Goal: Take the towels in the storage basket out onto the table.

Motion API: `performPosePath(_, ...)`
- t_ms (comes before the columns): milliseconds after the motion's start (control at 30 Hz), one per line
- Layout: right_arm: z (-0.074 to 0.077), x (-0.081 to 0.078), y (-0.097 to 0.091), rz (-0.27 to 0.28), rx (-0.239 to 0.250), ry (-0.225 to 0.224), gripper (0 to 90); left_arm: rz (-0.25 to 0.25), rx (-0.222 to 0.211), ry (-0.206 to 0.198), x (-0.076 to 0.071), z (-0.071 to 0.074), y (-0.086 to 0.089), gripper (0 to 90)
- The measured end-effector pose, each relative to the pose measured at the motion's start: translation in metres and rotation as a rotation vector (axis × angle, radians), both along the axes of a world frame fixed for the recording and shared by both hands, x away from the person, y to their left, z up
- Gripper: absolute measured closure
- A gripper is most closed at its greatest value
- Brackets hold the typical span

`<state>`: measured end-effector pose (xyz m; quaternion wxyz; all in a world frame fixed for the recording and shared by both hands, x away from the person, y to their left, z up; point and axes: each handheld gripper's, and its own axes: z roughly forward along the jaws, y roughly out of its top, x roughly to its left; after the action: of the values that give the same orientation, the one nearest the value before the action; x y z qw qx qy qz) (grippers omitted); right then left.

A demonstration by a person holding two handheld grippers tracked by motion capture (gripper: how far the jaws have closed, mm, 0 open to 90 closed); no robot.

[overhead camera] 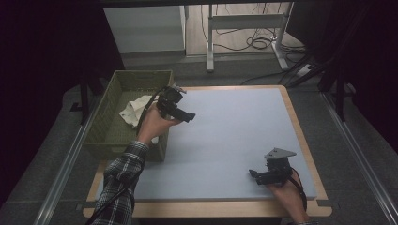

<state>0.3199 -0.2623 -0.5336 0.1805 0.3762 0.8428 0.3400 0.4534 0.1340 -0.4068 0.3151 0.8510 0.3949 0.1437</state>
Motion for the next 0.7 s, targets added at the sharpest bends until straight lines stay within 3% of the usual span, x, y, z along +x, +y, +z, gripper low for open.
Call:
performPosePath(400, 0.000, 0.000, 0.000, 0.000, 0.001, 0.001, 4.7, 0.155, -0.014, 0.002, 0.019, 0.003, 0.068, 3.6)
performPosePath(533, 0.000, 0.000, 0.000, 0.000, 0.001, 0.002, 4.7, 0.199, -0.028, 0.014, 0.022, -0.001, 0.087, 3.9)
performPosePath(700, 0.000, 0.000, 0.000, 0.000, 0.001, 0.001, 4.8, 0.253, 0.001, 0.047, 0.028, -0.014, 0.105, 3.8)
